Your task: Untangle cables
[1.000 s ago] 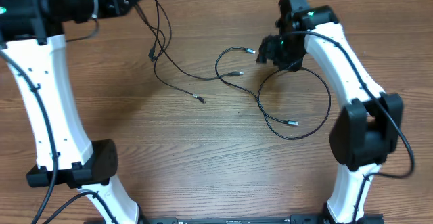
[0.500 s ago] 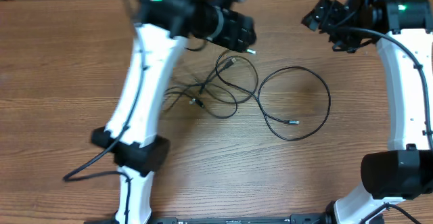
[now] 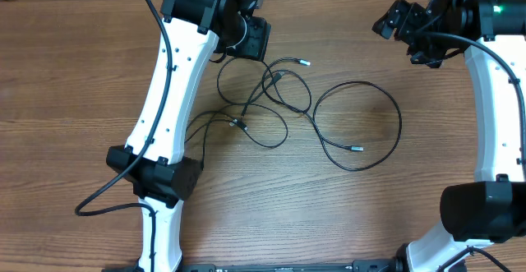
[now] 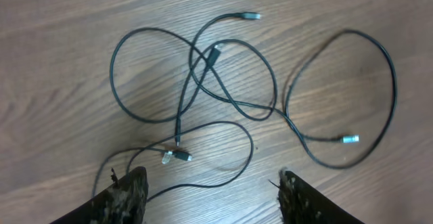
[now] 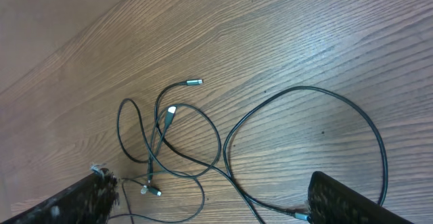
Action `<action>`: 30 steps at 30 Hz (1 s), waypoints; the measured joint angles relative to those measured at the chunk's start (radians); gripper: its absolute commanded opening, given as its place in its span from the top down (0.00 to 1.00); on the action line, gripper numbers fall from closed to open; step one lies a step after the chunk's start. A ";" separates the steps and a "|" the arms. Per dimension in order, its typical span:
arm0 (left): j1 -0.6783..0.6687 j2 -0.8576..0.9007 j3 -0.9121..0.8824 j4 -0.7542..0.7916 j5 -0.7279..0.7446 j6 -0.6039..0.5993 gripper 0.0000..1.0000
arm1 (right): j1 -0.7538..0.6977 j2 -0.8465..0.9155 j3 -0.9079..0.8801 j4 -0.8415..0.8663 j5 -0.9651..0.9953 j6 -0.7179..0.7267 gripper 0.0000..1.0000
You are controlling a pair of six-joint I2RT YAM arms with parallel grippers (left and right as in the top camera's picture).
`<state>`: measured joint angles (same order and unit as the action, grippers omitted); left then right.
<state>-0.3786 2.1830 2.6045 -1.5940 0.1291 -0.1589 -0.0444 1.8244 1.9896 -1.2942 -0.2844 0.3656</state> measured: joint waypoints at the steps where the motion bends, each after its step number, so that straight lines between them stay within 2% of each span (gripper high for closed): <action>1: 0.001 0.008 -0.004 0.005 -0.003 -0.029 0.36 | 0.000 0.000 0.000 0.000 0.000 -0.001 0.10; 6: -0.034 0.147 -0.009 0.069 -0.003 -0.209 0.32 | 0.000 0.000 0.000 0.000 0.000 -0.005 0.10; 10: -0.076 0.291 -0.017 0.114 -0.002 -0.285 0.38 | 0.000 0.000 0.000 -0.001 0.000 -0.011 0.10; 14: -0.093 0.384 -0.020 0.167 0.001 -0.338 0.53 | 0.000 0.000 0.000 -0.002 0.000 -0.015 0.10; 15: -0.094 0.404 -0.020 0.180 0.001 -0.347 0.62 | 0.000 0.000 0.000 -0.003 0.000 -0.017 0.10; 18: -0.091 0.443 -0.020 0.187 0.000 -0.364 0.69 | 0.000 0.000 0.000 -0.007 0.000 -0.019 0.10; 19: -0.088 0.452 -0.020 0.189 -0.002 -0.367 0.77 | 0.000 0.000 0.000 -0.007 0.000 -0.019 0.10; 20: -0.085 0.454 -0.020 0.193 -0.003 -0.367 0.95 | 0.000 0.000 0.000 -0.008 0.000 -0.019 0.10; 27: -0.051 0.454 -0.014 0.209 -0.002 -0.354 0.96 | 0.000 0.000 0.000 -0.008 0.000 -0.025 0.10; 30: -0.017 0.449 0.058 0.221 -0.002 -0.309 0.96 | 0.000 0.000 0.000 -0.009 0.000 -0.026 0.10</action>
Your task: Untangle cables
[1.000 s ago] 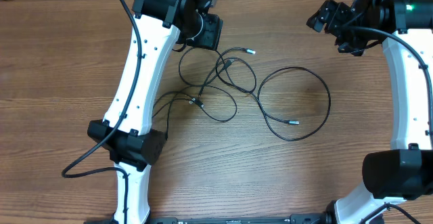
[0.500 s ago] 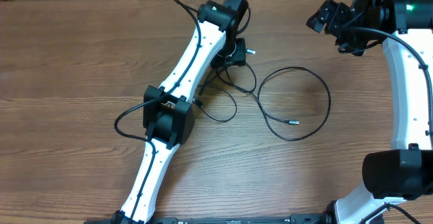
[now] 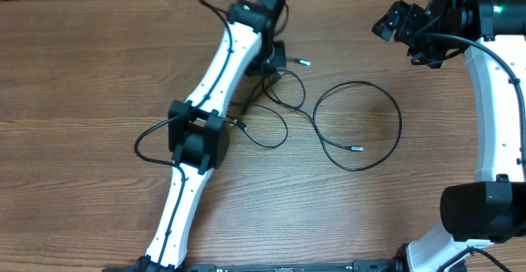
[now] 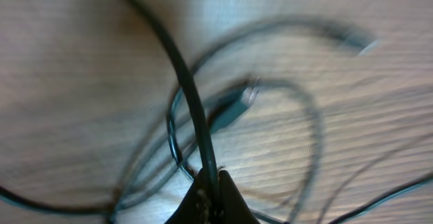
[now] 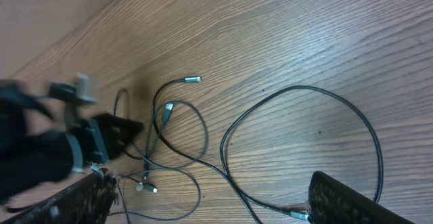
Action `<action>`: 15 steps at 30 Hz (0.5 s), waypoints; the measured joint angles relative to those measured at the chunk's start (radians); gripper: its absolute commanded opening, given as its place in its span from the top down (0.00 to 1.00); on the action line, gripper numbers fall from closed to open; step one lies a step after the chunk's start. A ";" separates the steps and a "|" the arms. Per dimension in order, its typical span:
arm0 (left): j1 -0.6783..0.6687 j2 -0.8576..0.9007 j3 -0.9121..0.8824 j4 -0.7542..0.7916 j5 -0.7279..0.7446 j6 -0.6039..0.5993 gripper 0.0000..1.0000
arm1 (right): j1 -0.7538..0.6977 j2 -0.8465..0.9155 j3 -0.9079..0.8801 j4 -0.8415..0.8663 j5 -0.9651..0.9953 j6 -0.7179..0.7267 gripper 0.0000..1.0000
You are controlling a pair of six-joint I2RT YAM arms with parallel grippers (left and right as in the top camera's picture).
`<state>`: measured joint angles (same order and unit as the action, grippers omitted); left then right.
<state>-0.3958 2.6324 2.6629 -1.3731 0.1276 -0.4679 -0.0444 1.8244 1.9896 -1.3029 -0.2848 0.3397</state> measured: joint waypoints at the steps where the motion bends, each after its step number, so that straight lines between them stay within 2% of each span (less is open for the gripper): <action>1: 0.013 -0.013 0.034 0.014 0.000 0.011 0.96 | 0.000 0.000 0.000 0.000 0.000 0.000 0.10; 4: 0.052 -0.085 0.137 0.067 -0.001 0.034 0.96 | 0.000 0.000 0.000 0.000 0.000 -0.001 0.10; 8: 0.148 -0.404 0.307 0.192 0.008 0.045 0.96 | 0.000 0.000 0.000 -0.002 0.000 -0.001 0.10; 15: 0.320 -0.738 0.369 0.274 0.063 0.042 0.96 | 0.000 0.000 0.000 -0.002 0.000 0.000 0.10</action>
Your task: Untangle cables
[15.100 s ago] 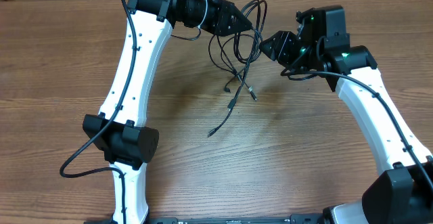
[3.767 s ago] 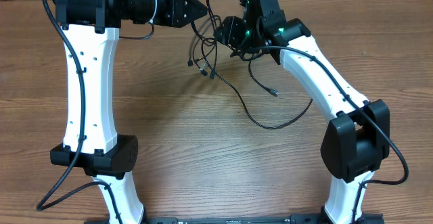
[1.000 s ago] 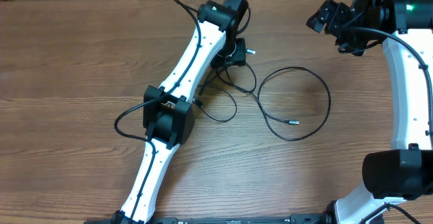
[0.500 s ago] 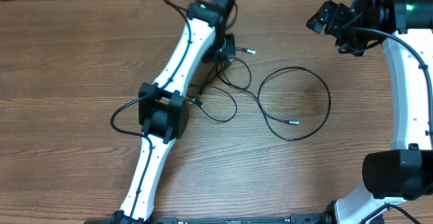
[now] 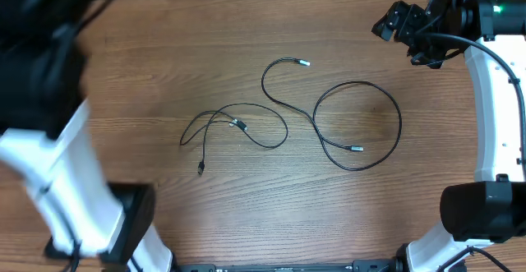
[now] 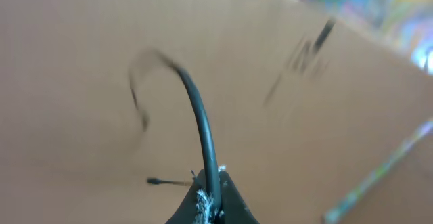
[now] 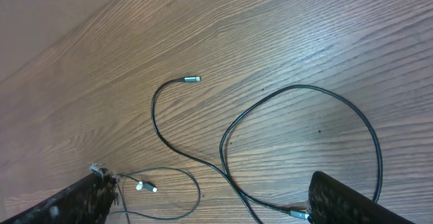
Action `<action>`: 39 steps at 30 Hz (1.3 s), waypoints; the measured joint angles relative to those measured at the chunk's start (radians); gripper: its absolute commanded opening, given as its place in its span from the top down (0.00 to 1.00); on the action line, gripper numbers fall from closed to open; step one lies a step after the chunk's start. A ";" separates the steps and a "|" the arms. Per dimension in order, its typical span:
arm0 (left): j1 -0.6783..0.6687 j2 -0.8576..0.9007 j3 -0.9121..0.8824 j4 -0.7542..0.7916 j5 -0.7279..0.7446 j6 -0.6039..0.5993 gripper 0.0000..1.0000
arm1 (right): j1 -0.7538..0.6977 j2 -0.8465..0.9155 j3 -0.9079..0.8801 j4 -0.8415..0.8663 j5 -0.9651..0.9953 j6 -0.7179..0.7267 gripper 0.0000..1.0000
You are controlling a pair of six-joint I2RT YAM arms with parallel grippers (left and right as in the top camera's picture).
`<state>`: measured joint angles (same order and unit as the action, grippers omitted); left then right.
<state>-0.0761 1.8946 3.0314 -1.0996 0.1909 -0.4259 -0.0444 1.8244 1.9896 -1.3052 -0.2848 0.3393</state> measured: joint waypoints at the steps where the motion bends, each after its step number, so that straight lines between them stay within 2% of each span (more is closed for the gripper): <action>1: 0.031 -0.021 0.001 -0.001 0.002 -0.001 0.96 | 0.000 0.000 0.000 0.000 0.000 0.000 0.10; 6: 0.207 -0.027 -0.009 -0.080 0.006 -0.001 0.96 | 0.000 0.000 0.000 -0.002 0.000 -0.001 0.10; 14: 0.497 0.119 -0.104 -0.280 -0.001 -0.006 0.96 | 0.000 0.000 0.000 -0.022 0.000 0.000 0.10; 19: 0.595 0.228 -0.108 -0.370 -0.105 -0.048 0.96 | 0.000 0.000 0.000 -0.031 0.000 -0.003 0.10; 22: 0.622 0.297 -0.110 -0.412 -0.220 -0.082 0.96 | 0.000 0.000 0.000 -0.034 0.000 -0.004 0.10; 23: 0.624 0.317 -0.110 -0.430 -0.259 -0.096 0.91 | 0.000 0.000 0.000 -0.035 0.000 -0.004 0.10; 24: 0.624 0.332 -0.111 -0.439 -0.283 -0.104 0.73 | 0.000 0.000 0.000 -0.035 0.000 -0.005 0.10; 26: 0.624 0.369 -0.112 -0.454 -0.338 -0.126 0.47 | 0.000 0.000 0.000 -0.035 0.000 -0.005 0.10; 29: 0.624 0.402 -0.113 -0.453 -0.360 -0.152 0.38 | 0.000 0.000 0.000 -0.035 0.000 -0.008 0.08; 30: 0.624 0.404 -0.113 -0.451 -0.359 -0.153 0.26 | 0.000 0.000 0.000 -0.035 0.000 -0.013 0.03; 35: 0.621 0.394 -0.113 -0.418 -0.240 -0.145 0.27 | 0.000 0.000 0.000 -0.032 0.000 -0.022 0.00; 39: 0.572 0.348 -0.113 -0.432 -0.069 -0.046 0.33 | 0.000 0.000 0.000 -0.031 0.001 -0.026 0.00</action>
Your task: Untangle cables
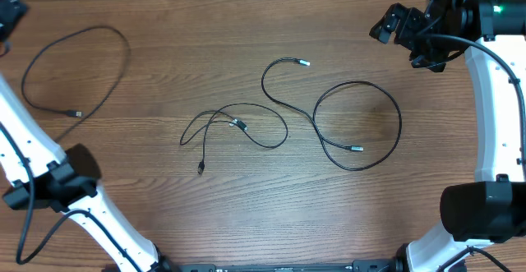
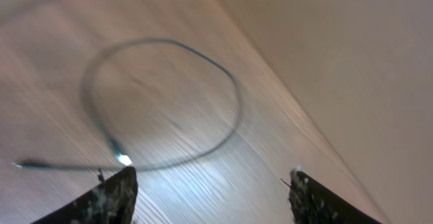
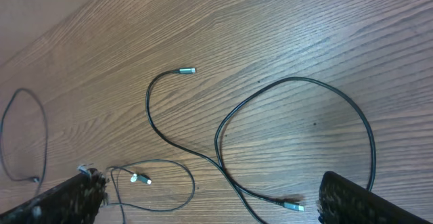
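Observation:
Three black cables lie apart on the wooden table. One forms a loose loop at the far left, blurred in the left wrist view. A thin cable lies in the middle. A long cable with a big loop lies to the right, also in the right wrist view. My left gripper is open over the left loop, holding nothing; overhead it shows only at the top left corner. My right gripper hangs open, high at the back right.
The left arm's white links run down the left side of the table. The right arm stands along the right edge. The table's far edge runs close behind the left loop.
My left gripper held a black cable up off the table, shut on it. Now that cable lies in a loop at the far left and the gripper is open above it.
All three cables lay tangled in the middle, with my left gripper open above them. Then it was shut on one cable in the tangle. Then that cable was gone from the table, leaving two apart. Now it lies alone at the far left.

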Action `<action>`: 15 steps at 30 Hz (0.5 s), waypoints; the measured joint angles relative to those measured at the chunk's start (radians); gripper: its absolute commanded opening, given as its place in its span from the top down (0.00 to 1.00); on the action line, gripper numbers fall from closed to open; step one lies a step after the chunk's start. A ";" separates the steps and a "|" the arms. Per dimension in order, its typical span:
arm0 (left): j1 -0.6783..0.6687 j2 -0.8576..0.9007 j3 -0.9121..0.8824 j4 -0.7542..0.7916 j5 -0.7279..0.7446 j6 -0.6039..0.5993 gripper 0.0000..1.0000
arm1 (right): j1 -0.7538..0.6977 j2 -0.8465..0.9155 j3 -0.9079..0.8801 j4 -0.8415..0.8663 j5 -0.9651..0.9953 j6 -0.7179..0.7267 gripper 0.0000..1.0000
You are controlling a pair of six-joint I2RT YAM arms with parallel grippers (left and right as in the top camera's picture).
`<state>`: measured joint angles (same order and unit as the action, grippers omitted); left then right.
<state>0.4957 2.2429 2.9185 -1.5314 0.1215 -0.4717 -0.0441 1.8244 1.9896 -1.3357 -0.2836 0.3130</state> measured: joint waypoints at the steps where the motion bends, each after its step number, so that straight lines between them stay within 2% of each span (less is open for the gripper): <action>1: -0.039 -0.022 0.000 -0.032 0.040 0.038 0.34 | 0.000 0.000 0.000 0.000 0.000 0.000 0.00; 4: -0.195 -0.063 0.003 -0.143 0.107 0.148 0.35 | 0.000 0.000 0.000 0.000 0.004 -0.002 0.00; 6: -0.309 -0.066 -0.002 -0.152 0.136 0.219 0.32 | 0.000 0.000 0.000 0.000 0.008 -0.011 0.00; 10: -0.511 -0.066 -0.085 -0.153 0.120 0.291 0.31 | 0.000 0.000 0.000 0.000 0.011 -0.023 0.00; 15: -0.679 -0.066 -0.286 -0.151 0.077 0.328 0.32 | 0.000 0.000 0.000 -0.007 0.038 -0.026 0.00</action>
<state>-0.1829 2.1773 2.6328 -1.6829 0.1989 -0.1440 -0.0444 1.8244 1.9896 -1.3430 -0.2455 0.2874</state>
